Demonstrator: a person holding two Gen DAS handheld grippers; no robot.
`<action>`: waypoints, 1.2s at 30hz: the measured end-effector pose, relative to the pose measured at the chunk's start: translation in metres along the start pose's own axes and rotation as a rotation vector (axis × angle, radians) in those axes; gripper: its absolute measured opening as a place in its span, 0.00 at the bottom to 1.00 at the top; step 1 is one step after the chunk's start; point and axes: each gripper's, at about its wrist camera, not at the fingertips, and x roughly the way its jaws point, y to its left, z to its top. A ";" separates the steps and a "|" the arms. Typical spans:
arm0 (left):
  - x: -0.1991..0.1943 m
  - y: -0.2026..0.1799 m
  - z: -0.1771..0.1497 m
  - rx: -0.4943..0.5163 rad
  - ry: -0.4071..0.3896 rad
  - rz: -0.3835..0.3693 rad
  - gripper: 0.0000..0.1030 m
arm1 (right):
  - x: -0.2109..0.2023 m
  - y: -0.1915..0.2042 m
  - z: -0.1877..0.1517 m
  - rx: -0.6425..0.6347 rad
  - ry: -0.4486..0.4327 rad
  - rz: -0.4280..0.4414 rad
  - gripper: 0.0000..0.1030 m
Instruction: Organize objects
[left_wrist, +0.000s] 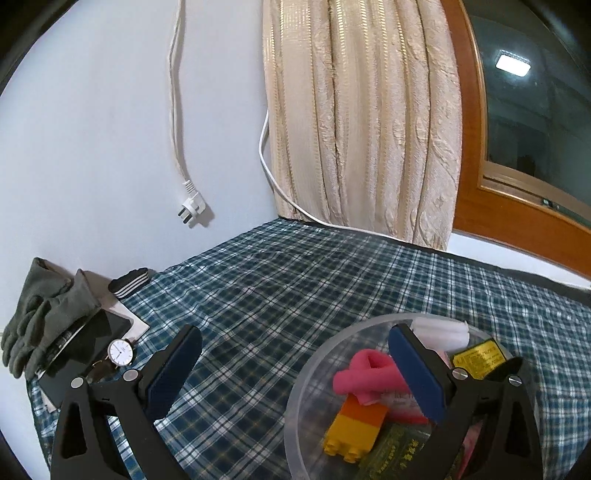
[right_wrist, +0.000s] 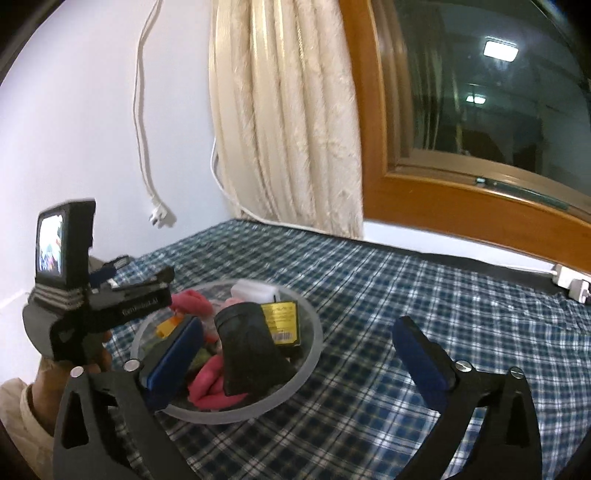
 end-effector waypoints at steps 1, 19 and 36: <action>-0.003 -0.001 -0.001 0.005 -0.001 -0.001 0.99 | -0.005 -0.003 0.001 0.016 -0.012 -0.005 1.00; -0.072 -0.007 -0.019 0.097 -0.053 0.029 0.99 | -0.067 0.004 0.006 0.050 -0.148 -0.004 1.00; -0.109 0.011 -0.034 0.091 -0.087 0.049 0.99 | -0.061 0.042 -0.024 -0.102 -0.012 0.018 1.00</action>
